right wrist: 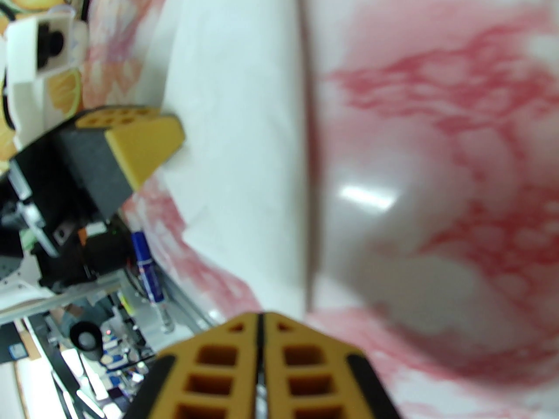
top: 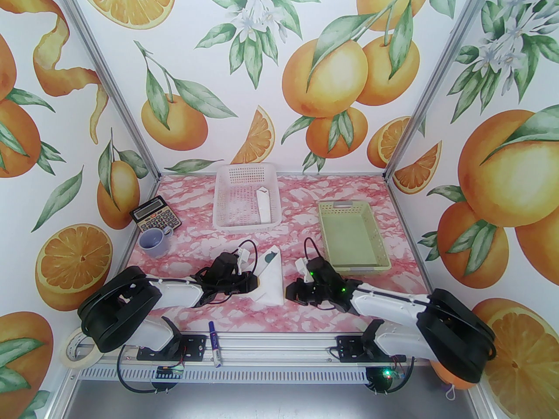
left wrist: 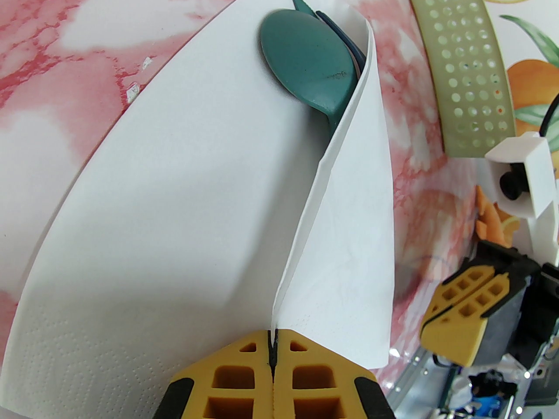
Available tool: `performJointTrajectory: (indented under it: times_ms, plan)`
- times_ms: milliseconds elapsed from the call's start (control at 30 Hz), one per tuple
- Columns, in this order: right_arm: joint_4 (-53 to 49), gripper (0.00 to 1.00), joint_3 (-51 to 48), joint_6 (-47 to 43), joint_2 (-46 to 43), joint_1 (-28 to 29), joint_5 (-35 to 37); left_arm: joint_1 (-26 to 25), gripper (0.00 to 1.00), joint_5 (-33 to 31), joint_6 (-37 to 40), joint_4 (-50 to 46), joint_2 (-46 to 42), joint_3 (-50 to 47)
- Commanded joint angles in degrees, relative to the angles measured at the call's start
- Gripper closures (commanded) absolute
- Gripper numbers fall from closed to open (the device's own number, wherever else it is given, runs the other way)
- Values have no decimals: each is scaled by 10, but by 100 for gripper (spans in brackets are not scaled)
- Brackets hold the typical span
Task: Place the utensils on the paper napkin and roll it up
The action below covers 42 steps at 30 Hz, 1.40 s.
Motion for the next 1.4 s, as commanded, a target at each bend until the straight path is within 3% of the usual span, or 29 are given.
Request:
performJointTrajectory:
  times_ms: [0, 267, 733, 1100, 1367]
  plan:
    - [79, 92, -6, 30, 27, 10, -2, 4, 100, -31, -2, -60, 6, -14]
    - [86, 96, 0, 31, 67, 15, 2, 4, 100, -32, -1, -61, 8, -12]
    - [46, 98, -22, 26, 21, 17, 11, 4, 100, -33, -1, -60, 10, -12]
    - [56, 100, -20, 25, 56, 25, 16, 3, 100, -31, -1, -59, 13, -11]
    - [-2, 100, -11, 7, 70, 25, 39, 4, 100, -29, 5, -58, 13, -8]
